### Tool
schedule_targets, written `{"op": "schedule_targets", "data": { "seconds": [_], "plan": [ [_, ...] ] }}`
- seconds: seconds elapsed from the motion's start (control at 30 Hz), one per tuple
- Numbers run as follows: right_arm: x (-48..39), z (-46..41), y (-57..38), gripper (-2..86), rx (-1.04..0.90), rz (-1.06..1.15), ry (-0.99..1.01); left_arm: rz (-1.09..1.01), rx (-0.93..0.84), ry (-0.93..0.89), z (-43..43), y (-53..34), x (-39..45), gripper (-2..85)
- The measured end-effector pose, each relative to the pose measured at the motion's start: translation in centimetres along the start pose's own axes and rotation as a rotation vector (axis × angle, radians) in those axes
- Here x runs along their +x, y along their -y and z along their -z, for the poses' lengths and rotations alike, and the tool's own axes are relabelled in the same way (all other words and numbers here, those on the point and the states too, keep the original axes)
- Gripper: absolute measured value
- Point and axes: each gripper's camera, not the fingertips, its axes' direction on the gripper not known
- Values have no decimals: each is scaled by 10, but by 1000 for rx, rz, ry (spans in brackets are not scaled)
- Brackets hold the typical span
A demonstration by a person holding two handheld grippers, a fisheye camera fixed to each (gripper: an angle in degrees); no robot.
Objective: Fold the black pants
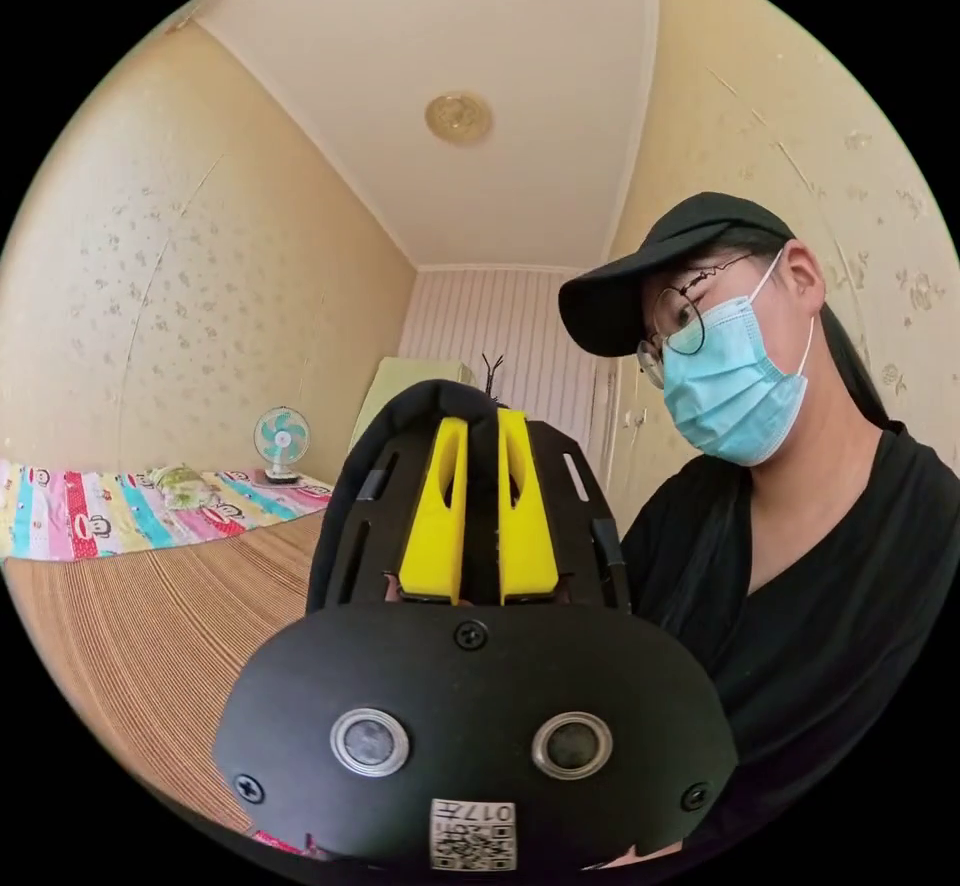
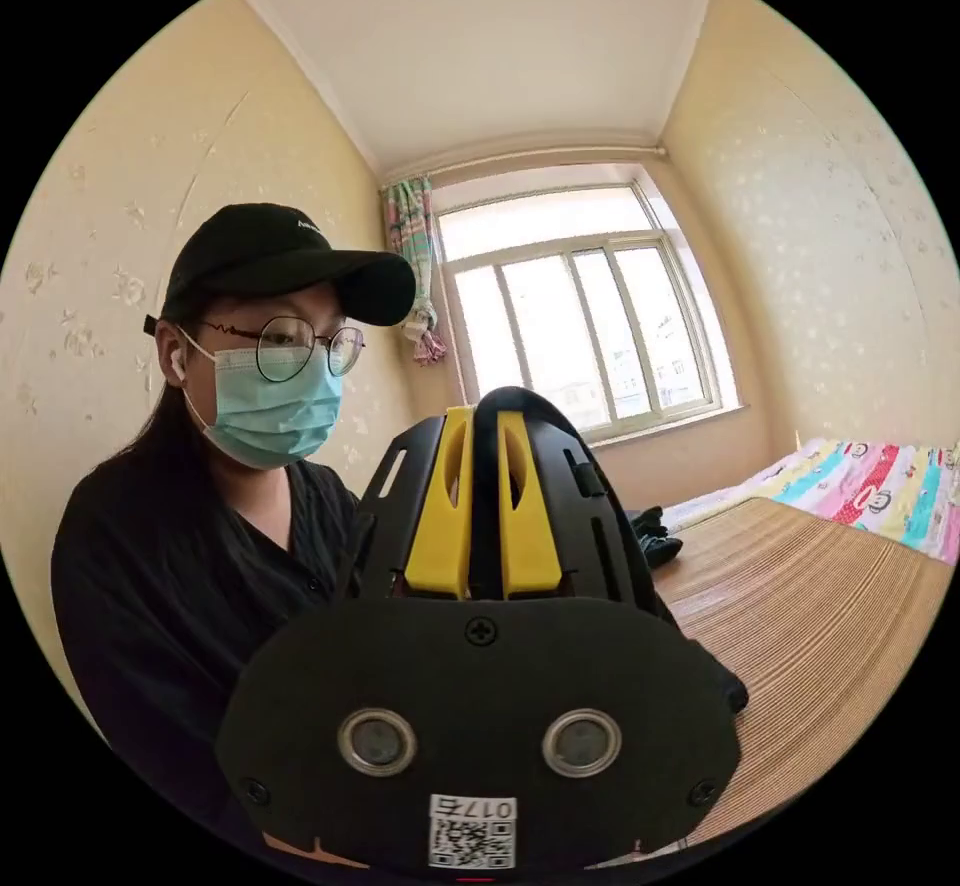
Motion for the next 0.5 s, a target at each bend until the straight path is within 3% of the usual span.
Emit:
{"op": "schedule_targets", "data": {
  "seconds": [0.23,0.4,0.5],
  "plan": [
    [11,-28,62,14,14,77,-169,87,-18,76,-127,35,-55,54],
    [152,-71,57,15,-59,-90,-396,356,-162,191,-264,-1,-231,53],
    [251,-110,59,14,-138,-188,-574,374,-300,326,-354,-2,-328,53]
  ]
}}
